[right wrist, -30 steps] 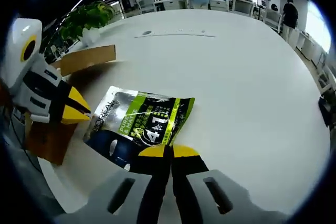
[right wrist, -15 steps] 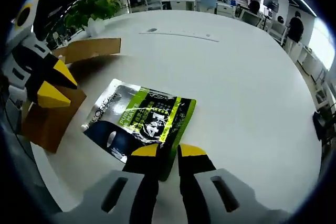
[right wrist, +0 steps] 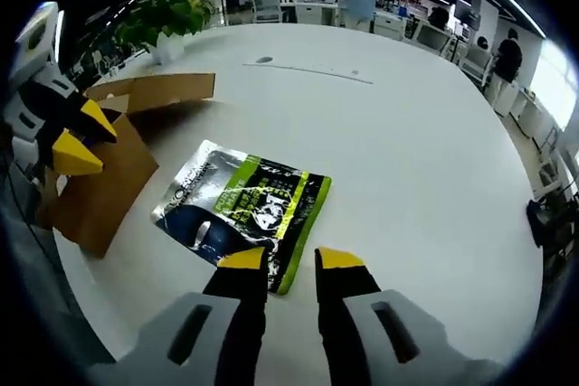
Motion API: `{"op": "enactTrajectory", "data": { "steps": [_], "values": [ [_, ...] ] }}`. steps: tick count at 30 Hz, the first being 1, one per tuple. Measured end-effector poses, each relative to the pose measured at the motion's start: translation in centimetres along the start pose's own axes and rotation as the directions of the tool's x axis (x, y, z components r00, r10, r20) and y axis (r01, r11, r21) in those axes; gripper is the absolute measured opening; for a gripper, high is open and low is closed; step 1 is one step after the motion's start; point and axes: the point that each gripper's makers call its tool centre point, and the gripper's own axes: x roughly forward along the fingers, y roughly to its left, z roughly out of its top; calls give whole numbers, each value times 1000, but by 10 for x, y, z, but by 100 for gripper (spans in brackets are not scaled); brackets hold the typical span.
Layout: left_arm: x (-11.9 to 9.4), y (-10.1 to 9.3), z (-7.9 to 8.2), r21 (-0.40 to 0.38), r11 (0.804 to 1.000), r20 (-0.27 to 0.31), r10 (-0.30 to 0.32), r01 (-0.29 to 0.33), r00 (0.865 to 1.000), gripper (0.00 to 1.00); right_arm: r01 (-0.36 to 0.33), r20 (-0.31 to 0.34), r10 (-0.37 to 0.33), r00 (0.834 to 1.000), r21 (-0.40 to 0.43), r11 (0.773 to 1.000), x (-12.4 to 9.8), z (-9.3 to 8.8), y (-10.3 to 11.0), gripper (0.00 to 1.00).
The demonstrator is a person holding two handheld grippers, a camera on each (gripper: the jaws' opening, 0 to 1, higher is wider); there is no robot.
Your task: Operate the shoe box by opening the lid, removing the specified soft item, and placing it in the target area until the item is outside and the box remains undamaged.
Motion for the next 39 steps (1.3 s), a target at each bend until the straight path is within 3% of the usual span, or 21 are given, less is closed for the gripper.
{"op": "enactTrajectory", "data": {
  "steps": [17,28,39],
  "values": [
    [-49,14,-21,-69,997,57,36,-32,998,27,-28,34,27,999,35,999,-38,19,19,29],
    [-78,27,-38,-113,992,76,67,-59,995,32,-68,56,67,996,16,998,-60,32,43,33],
    [-112,44,-55,-133,987,126,106,-89,986,38,-195,114,189,975,42,980,-77,60,89,35]
  ]
}}
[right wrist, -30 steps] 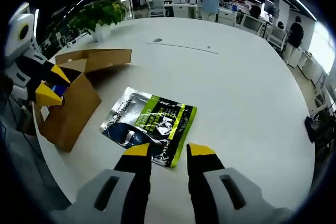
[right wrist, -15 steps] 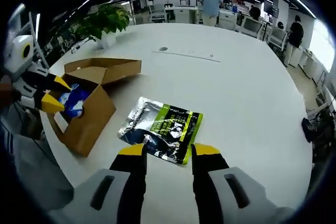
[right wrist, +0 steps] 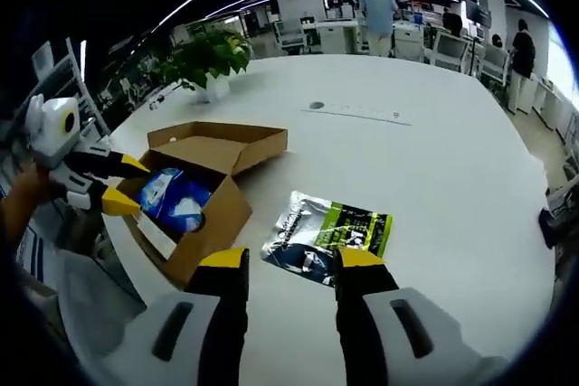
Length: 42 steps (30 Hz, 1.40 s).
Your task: Operate the shoe box by opening the lid, removing the specified soft item, and placing it in the target area until the item is outside and the box remains undamaged.
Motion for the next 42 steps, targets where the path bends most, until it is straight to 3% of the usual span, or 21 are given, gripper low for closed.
{"op": "enactTrajectory", "data": {
  "steps": [11,21,26,32,42],
  "values": [
    [-36,27,-7,-19,998,77,56,-54,995,39,-71,-4,70,998,-36,997,8,7,37,35],
    [-68,62,-30,-59,990,117,133,-126,984,38,-159,-2,160,987,-101,982,24,17,77,35],
    [-82,78,-47,-89,983,109,173,-163,979,37,-189,-20,188,982,-133,973,33,19,92,35],
    [-97,104,-72,-146,960,89,254,-239,963,35,-228,-38,225,974,-160,960,47,18,110,33],
    [-104,132,-100,-199,929,63,331,-313,941,30,-280,-73,271,960,-207,937,69,14,138,32]
  ]
}}
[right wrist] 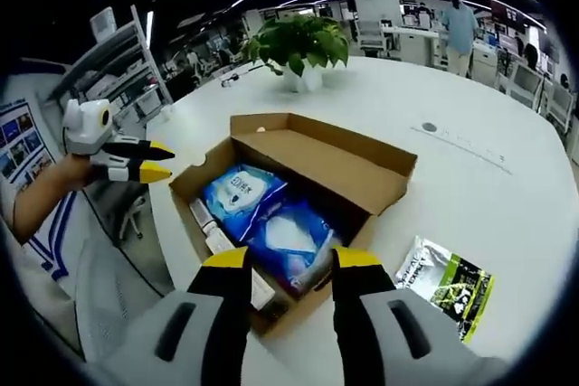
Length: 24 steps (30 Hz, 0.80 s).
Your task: Operate the shoe box by opening the lid, removing the specified soft item, and placing it in the target area until the item is outside and the box remains undamaged.
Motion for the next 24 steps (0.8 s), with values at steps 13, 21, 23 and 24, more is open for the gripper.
{"op": "enactTrajectory", "data": {
  "steps": [13,21,23,24],
  "values": [
    [7,26,-44,-83,992,-92,84,-92,992,20,-42,-39,40,998,-50,998,34,-3,17,29],
    [12,23,-46,-198,978,-84,42,-58,996,9,-64,-57,61,996,-64,996,55,1,25,29],
    [15,19,-45,-200,979,-85,31,-47,996,5,-73,-65,69,996,-63,995,63,2,27,29],
    [16,20,-45,-185,981,-89,42,-57,995,5,-77,-65,73,995,-64,995,65,3,28,29]
  ]
}}
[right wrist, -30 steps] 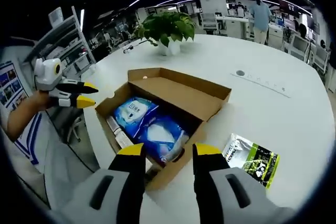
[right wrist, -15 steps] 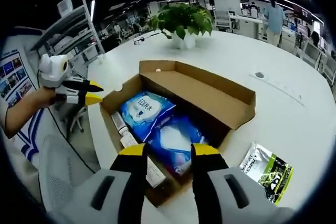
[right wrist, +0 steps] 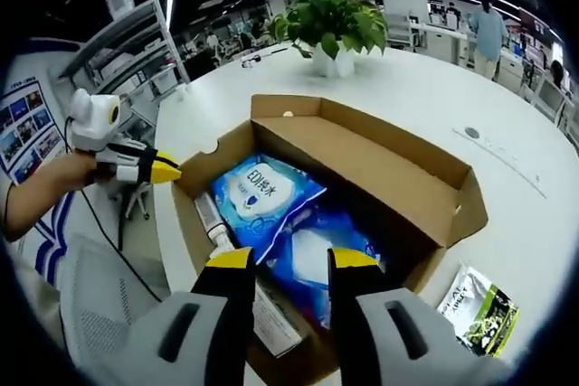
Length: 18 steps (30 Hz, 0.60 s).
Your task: Operate the shoe box by opening the lid, removing the specified soft item, and placing it in the target area until the item is outside and the box remains undamaged.
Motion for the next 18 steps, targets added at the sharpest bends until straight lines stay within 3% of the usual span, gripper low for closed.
{"op": "enactTrajectory", "data": {
  "steps": [8,18],
  "values": [
    [0,2,-1,-18,1000,-1,2,-2,1000,5,-34,-26,33,999,-37,999,22,3,11,28],
    [0,3,-1,-28,1000,0,5,-5,1000,5,-49,-43,45,998,-81,996,46,8,18,21]
  ]
}}
